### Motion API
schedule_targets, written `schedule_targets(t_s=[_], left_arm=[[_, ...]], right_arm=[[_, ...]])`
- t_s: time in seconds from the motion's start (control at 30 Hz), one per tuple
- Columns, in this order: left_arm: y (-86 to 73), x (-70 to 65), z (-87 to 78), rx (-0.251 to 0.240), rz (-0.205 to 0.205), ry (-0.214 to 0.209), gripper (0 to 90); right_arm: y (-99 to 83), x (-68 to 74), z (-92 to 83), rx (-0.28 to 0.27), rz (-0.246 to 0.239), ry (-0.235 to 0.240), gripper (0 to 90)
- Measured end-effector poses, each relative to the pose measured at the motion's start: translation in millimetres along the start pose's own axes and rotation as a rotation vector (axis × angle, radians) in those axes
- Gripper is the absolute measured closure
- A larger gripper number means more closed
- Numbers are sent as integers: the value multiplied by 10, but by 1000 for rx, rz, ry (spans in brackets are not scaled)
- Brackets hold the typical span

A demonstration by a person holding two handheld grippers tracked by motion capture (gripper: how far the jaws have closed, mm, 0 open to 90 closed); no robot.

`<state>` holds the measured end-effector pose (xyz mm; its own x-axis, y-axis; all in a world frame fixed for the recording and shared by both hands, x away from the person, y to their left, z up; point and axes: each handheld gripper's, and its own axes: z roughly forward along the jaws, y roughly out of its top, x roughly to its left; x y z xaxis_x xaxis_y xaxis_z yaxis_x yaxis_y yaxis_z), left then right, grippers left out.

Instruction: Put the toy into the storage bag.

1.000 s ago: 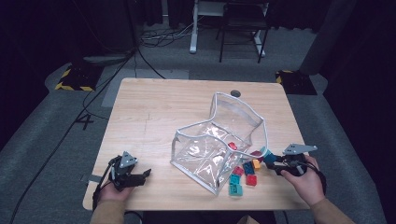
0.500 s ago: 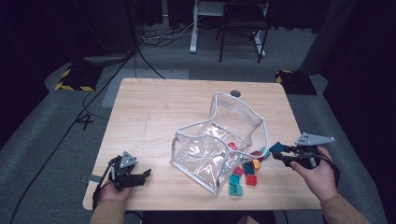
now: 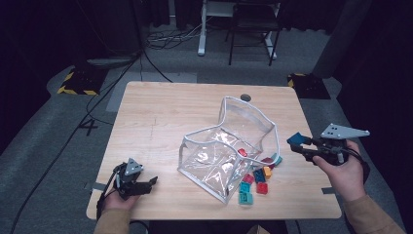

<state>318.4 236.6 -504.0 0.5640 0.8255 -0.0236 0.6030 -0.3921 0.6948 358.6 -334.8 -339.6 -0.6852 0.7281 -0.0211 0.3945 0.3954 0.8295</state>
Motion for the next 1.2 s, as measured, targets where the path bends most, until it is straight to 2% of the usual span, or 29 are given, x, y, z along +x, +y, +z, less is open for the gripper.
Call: schedule_targets(t_s=[0.27,0.53,0.9,1.2], left_arm=[[0,0,0,0,0,0,244],[0,2,0,0,1,1,244],[1,4,0,-1,3,2,244],[1,5,0,-1,3,2,243]], right_arm=[[260,64,-42,-30,-23,20,572],[546,153,45,-36,-51,54,572],[913,312,341,-43,-71,118,571],[1104,464,656,-30,-87,155,572]])
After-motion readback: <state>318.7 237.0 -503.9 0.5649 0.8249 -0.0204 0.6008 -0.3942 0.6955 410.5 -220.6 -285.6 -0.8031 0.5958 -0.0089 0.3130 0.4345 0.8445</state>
